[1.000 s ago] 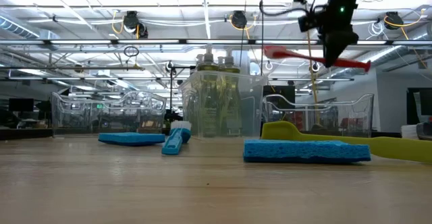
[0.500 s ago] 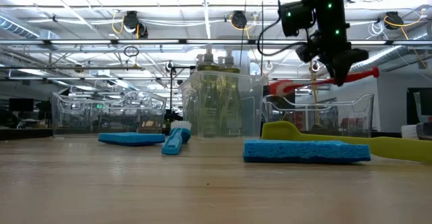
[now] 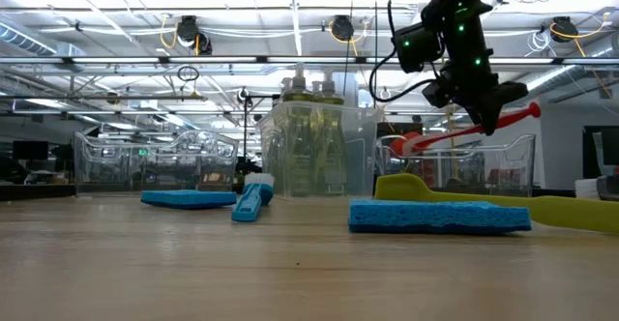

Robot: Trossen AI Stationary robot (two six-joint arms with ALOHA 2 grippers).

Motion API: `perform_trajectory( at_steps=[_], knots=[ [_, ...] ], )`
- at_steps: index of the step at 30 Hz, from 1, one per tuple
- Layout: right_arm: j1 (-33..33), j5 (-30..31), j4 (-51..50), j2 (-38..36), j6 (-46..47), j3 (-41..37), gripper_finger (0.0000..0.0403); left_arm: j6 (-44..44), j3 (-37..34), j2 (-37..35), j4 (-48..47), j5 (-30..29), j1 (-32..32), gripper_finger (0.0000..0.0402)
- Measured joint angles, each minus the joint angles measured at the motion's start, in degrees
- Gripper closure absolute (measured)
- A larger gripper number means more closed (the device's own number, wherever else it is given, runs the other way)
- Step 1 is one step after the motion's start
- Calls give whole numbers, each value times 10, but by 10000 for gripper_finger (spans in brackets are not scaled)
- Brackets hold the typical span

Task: Pick & Place Kitchen Sink Supplies
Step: Put the red dish brush into the right transparent bin

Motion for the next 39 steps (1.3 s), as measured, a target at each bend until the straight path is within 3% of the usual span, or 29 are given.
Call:
perform_trajectory(
  at_steps=[10,20,39],
  knots=[
    [0,-4,19,0,-14,0,342,1,0,0,-12,0,0,77],
    [0,-90,20,0,-16,0,340,1,0,0,-12,0,0,91],
    [0,-92,-15,0,-67,0,339,-8,0,0,-11,1,0,92]
  ],
)
